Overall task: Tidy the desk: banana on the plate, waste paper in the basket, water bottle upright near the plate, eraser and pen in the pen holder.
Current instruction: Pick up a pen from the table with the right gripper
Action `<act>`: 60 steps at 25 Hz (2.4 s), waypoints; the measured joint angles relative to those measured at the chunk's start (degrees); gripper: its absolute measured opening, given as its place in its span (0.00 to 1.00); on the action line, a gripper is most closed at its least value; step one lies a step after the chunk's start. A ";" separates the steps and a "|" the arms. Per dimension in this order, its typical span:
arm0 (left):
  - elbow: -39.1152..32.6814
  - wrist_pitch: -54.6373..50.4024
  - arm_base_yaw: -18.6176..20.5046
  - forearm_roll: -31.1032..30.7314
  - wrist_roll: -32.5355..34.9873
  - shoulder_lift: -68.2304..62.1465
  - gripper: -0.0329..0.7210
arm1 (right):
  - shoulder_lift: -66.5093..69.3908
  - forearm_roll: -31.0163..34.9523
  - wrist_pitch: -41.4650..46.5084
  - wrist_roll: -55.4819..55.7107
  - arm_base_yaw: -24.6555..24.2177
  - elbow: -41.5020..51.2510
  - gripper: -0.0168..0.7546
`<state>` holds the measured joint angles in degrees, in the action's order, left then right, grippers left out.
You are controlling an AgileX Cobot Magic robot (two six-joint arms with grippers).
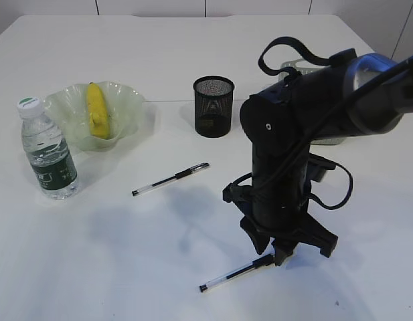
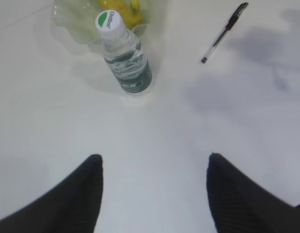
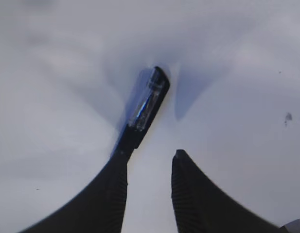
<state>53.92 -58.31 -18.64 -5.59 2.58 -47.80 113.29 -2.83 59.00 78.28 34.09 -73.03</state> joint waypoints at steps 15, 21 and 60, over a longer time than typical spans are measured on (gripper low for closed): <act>0.00 -0.69 0.00 0.00 0.00 0.00 0.67 | 1.90 2.83 -1.00 -0.64 0.17 0.00 0.33; 0.00 -0.78 0.00 0.00 0.00 0.00 0.67 | 1.90 2.83 -1.75 -0.93 0.54 0.00 0.32; 0.00 -1.15 0.00 -0.10 0.00 0.00 0.67 | 1.90 3.34 -3.35 9.55 0.54 0.00 0.32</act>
<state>53.92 -59.46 -18.64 -5.69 2.58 -47.80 115.18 0.51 55.65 87.83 34.62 -73.03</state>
